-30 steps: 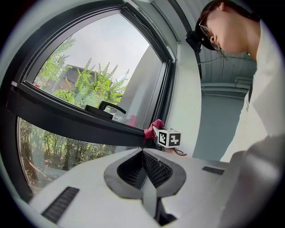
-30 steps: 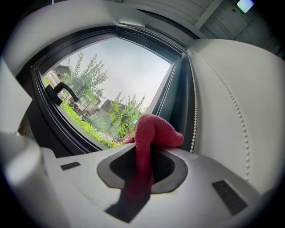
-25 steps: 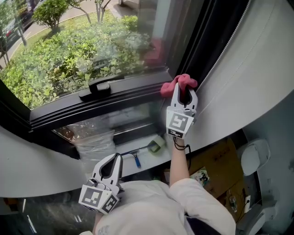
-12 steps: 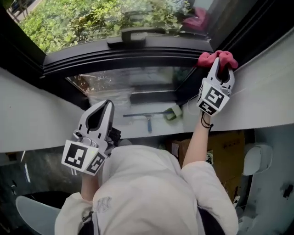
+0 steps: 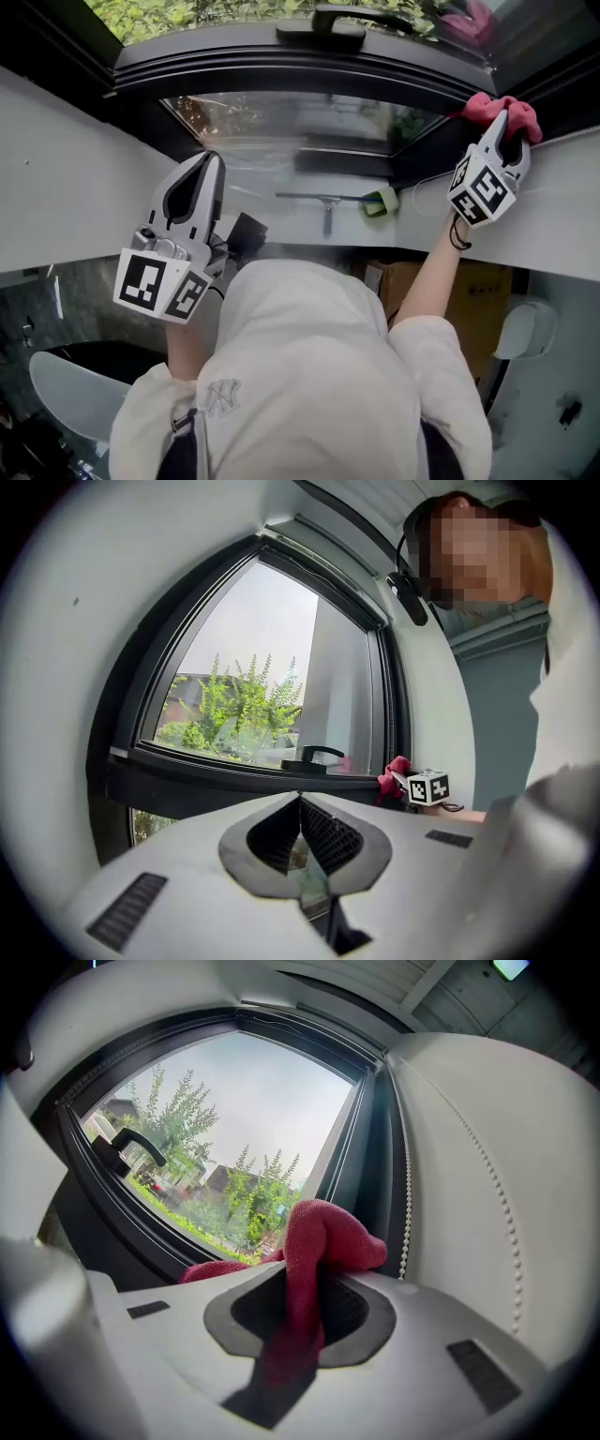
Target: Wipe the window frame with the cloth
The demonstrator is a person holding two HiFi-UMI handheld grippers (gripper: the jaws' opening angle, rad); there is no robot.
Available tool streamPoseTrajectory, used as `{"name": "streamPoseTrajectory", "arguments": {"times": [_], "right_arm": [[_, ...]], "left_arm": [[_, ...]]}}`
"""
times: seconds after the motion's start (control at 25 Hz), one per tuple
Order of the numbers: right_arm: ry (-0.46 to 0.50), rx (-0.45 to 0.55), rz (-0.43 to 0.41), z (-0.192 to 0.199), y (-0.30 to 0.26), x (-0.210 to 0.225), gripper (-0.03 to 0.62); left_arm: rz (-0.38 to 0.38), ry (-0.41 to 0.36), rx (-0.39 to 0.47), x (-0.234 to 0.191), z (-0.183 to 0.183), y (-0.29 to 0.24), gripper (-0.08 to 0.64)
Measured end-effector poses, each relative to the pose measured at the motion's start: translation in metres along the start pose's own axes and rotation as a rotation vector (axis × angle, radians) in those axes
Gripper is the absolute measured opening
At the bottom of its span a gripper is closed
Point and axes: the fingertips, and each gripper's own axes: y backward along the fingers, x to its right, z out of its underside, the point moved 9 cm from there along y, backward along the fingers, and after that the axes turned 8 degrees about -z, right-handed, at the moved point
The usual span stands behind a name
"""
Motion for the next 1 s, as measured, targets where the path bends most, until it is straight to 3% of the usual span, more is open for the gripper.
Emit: {"name": "streamPoseTrajectory", "arguments": {"times": [0.56, 1.0], "right_arm": [[0.026, -0.03, 0.05, -0.004, -0.002, -0.005, 0.084], [-0.022, -0.041, -0.047, -0.019, 0.005, 0.004, 0.084]], "left_arm": [[-0.027, 0.042, -0.026, -0.026, 0.005, -0.001, 0.011], [-0.032, 0.041, -0.028, -0.026, 0.005, 0.004, 0.011]]}}
